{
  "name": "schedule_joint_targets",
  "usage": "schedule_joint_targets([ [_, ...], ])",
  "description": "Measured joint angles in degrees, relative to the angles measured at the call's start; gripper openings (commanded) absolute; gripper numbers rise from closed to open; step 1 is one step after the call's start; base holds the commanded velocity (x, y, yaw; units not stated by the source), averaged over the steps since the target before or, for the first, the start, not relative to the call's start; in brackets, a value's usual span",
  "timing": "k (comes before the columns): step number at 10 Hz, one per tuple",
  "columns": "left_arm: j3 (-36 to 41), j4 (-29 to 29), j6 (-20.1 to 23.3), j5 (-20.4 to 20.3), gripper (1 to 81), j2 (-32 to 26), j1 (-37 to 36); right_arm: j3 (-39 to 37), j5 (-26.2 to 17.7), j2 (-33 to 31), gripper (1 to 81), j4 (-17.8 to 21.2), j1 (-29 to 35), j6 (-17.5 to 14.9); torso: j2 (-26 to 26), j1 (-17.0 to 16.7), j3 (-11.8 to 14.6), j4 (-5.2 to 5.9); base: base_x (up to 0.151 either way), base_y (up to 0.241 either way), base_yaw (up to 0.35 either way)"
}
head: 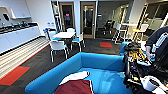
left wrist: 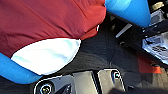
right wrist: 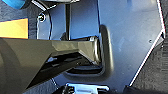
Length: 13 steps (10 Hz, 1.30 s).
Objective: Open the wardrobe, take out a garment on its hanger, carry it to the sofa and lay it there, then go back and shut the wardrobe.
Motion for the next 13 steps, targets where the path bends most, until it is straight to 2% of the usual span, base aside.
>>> schedule_joint_targets([
  [2,-3.13,3.08,0.06,-5.36,81.1,0.1,7.0,-1.52,-0.02,0.8,81.1,0.0,0.06,0.0,-0.07,-0.08,1.49,0.0,0.0,0.0,0.0],
  [5,-15.43,5.91,0.22,-12.78,81.1,2.11,12.02,-1.96,-0.11,1.16,81.1,-0.04,0.11,-0.04,-0.13,-0.08,1.77,0.0,0.0,0.0,0.0],
  [8,-23.09,7.83,0.24,-18.79,81.1,9.53,17.92,-2.4,-0.16,1.66,81.1,-0.04,0.13,-0.2,-0.15,-0.08,1.79,0.0,0.0,0.0,0.0],
  [11,-29.88,8.7,0.26,-20.82,81.1,13.78,18.97,-2.71,-0.11,1.82,81.1,-0.04,0.33,-0.21,-0.15,0.0,1.82,0.0,-0.049,0.0,0.0],
  [13,-31.17,9.47,0.28,-21.61,81.1,15.68,19.8,-3.04,-0.1,2.1,81.1,-0.04,-0.2,-0.2,-0.2,-0.06,1.86,0.0,-0.083,0.0,0.0],
])
